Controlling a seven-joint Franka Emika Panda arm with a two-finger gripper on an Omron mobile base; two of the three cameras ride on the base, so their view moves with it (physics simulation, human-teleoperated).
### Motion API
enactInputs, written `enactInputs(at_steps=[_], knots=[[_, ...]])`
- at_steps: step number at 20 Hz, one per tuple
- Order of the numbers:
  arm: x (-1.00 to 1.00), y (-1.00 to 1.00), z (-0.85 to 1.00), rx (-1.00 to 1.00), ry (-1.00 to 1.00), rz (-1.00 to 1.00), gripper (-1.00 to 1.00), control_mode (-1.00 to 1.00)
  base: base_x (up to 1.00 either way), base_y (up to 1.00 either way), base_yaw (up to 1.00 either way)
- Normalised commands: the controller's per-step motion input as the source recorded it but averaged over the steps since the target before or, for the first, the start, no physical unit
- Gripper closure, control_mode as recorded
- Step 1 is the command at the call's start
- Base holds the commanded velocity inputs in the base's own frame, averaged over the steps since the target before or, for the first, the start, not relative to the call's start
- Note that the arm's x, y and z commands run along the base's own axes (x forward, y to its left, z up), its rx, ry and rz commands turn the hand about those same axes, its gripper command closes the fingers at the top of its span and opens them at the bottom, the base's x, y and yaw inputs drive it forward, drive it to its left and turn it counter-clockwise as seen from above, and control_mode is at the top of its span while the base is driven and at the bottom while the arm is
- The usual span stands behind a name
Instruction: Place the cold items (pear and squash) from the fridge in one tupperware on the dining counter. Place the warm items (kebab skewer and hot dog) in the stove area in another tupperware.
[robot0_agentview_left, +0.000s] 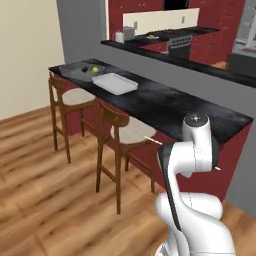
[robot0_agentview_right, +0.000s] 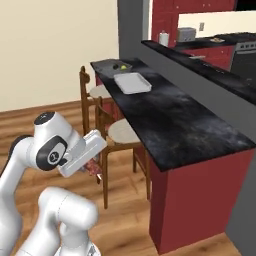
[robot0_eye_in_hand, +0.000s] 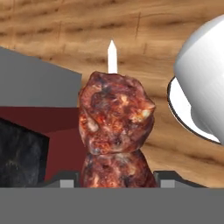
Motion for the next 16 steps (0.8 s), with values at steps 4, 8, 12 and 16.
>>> enactInputs(at_steps=[4, 8, 12, 16], knots=[[0.00, 0.00, 0.00, 0.00, 0.00, 0.00, 1.00, 1.00, 0.64, 1.00, -0.39], [0.00, 0.00, 0.00, 0.00, 0.00, 0.00, 1.00, 1.00, 0.58, 1.00, -0.40], [0.00, 0.00, 0.00, 0.00, 0.00, 0.00, 1.00, 1.00, 0.55, 1.00, -0.40], [0.00, 0.00, 0.00, 0.00, 0.00, 0.00, 1.00, 1.00, 0.51, 1.00, -0.40]])
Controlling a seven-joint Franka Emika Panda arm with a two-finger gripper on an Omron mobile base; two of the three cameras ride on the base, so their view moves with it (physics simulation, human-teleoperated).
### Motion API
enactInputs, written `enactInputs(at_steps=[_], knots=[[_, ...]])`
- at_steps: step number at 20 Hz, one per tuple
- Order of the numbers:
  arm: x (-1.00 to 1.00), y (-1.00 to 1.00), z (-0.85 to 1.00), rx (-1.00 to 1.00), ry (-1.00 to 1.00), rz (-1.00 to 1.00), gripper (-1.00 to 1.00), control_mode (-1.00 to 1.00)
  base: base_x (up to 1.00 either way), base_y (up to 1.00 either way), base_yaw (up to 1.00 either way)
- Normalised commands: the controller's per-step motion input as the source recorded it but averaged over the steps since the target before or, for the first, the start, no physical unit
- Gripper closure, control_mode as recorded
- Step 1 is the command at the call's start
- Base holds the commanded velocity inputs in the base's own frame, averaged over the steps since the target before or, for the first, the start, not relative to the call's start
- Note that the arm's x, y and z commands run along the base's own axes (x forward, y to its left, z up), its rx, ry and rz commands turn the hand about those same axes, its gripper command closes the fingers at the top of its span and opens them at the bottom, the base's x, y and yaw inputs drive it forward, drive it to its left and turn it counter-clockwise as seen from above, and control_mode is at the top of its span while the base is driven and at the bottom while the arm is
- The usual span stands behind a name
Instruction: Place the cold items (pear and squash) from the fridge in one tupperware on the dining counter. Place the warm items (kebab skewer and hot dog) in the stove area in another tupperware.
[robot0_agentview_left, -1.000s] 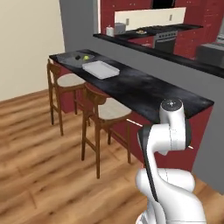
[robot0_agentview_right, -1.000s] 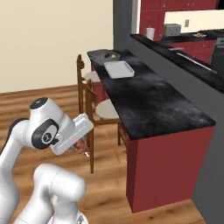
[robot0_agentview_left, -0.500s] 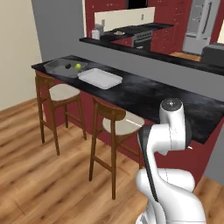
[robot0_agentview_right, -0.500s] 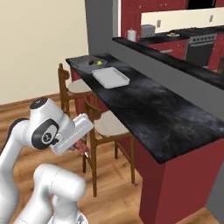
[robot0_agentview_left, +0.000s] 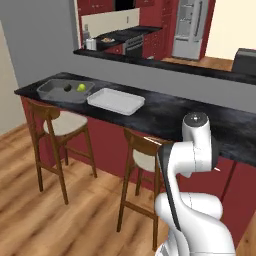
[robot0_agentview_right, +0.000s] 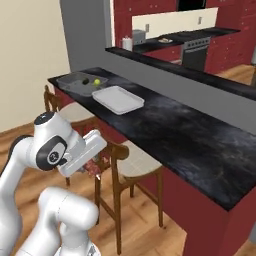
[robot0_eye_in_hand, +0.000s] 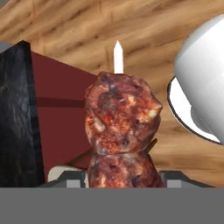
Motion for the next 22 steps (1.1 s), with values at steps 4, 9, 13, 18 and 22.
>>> enactInputs(at_steps=[4, 9, 13, 18, 22], knots=[[0.00, 0.00, 0.00, 0.00, 0.00, 0.00, 1.00, 1.00, 0.49, 1.00, -0.41], [0.00, 0.00, 0.00, 0.00, 0.00, 0.00, 1.00, 1.00, 0.45, 1.00, -0.39], [0.00, 0.00, 0.00, 0.00, 0.00, 0.00, 1.00, 1.00, 0.45, 1.00, -0.38], [0.00, 0.00, 0.00, 0.00, 0.00, 0.00, 1.00, 1.00, 0.47, 1.00, -0.38], [0.00, 0.00, 0.00, 0.00, 0.00, 0.00, 1.00, 1.00, 0.62, 0.91, -0.38]])
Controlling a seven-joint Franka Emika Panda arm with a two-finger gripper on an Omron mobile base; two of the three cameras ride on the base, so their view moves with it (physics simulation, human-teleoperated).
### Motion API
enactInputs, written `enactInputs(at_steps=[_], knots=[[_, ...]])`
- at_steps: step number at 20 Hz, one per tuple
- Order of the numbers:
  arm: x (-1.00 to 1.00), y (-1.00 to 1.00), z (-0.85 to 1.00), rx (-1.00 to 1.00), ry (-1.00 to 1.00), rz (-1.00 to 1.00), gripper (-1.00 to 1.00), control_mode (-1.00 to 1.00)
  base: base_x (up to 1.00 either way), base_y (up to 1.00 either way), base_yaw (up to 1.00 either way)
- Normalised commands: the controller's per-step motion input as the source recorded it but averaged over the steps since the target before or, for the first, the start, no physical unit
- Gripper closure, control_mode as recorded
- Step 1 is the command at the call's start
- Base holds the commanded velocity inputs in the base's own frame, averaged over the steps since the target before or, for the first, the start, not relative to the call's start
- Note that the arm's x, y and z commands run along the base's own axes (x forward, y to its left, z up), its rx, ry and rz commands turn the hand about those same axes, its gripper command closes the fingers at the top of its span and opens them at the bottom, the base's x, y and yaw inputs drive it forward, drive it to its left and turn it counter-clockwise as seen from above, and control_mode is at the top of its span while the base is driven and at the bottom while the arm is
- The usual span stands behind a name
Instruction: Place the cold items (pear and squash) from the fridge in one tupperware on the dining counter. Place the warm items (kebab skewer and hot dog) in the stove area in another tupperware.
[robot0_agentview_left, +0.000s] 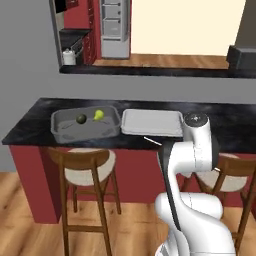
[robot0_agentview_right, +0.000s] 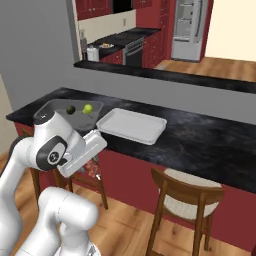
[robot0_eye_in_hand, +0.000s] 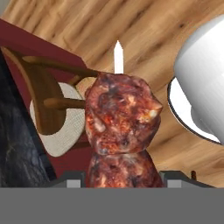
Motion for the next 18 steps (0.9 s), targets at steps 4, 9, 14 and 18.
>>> enactInputs(at_steps=[4, 9, 14, 18], knots=[[0.00, 0.00, 0.00, 0.00, 0.00, 0.00, 1.00, 1.00, 0.73, 0.72, -0.39], [0.00, 0.00, 0.00, 0.00, 0.00, 0.00, 1.00, 1.00, 0.91, 0.09, -0.34], [0.24, 0.00, 0.04, 0.12, -0.02, -0.09, 1.00, -1.00, 0.49, -0.02, -0.16], [0.85, -0.12, 0.30, 0.32, 0.00, -0.08, 1.00, -1.00, 0.00, 0.00, 0.00]])
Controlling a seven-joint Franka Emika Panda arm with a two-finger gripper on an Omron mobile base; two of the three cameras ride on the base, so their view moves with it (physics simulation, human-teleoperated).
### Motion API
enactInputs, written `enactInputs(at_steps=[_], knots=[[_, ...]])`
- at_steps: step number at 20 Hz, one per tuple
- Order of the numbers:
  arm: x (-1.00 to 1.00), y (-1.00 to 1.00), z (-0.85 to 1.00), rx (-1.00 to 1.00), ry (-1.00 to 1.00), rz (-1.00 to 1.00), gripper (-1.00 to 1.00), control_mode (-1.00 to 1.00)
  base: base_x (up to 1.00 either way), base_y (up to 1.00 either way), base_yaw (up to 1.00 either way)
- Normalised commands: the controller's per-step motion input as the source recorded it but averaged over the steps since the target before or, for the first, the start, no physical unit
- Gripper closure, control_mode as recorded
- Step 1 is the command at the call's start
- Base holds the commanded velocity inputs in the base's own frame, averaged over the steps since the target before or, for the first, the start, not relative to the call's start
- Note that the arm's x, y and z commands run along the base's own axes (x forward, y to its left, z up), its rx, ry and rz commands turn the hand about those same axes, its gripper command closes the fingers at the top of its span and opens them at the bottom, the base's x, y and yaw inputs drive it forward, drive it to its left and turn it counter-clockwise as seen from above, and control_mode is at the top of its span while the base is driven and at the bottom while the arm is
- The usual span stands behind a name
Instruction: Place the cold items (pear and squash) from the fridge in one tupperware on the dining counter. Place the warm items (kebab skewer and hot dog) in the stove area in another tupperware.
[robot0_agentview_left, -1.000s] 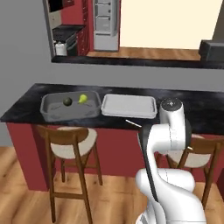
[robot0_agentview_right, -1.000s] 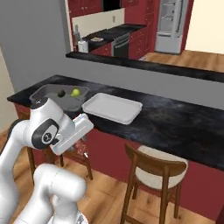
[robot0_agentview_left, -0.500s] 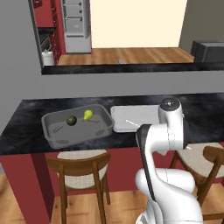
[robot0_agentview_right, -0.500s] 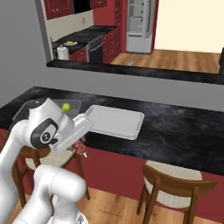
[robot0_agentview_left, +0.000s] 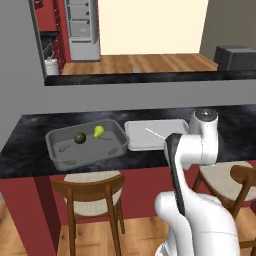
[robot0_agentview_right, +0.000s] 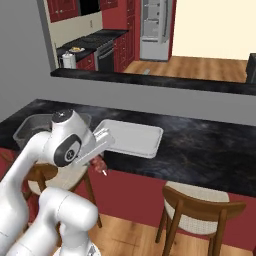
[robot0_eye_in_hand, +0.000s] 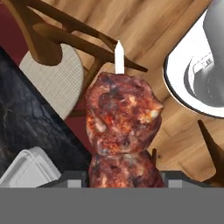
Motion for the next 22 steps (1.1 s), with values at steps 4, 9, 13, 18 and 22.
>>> enactInputs(at_steps=[4, 9, 13, 18, 22], knots=[[0.90, -0.30, 0.72, 0.12, 0.19, -0.02, 1.00, -1.00, 0.00, 0.00, 0.00], [1.00, 0.00, 0.36, -0.36, 0.36, -0.02, 1.00, -1.00, 0.00, 0.00, 0.00], [0.96, -0.16, -0.25, -0.25, 0.17, 0.12, 1.00, -1.00, 0.00, 0.00, 0.00], [0.52, -0.62, -0.40, 0.17, -0.29, 0.33, 1.00, -1.00, 0.00, 0.00, 0.00], [0.73, -0.21, -0.20, 0.24, -0.27, 0.34, 1.00, -1.00, 0.00, 0.00, 0.00]])
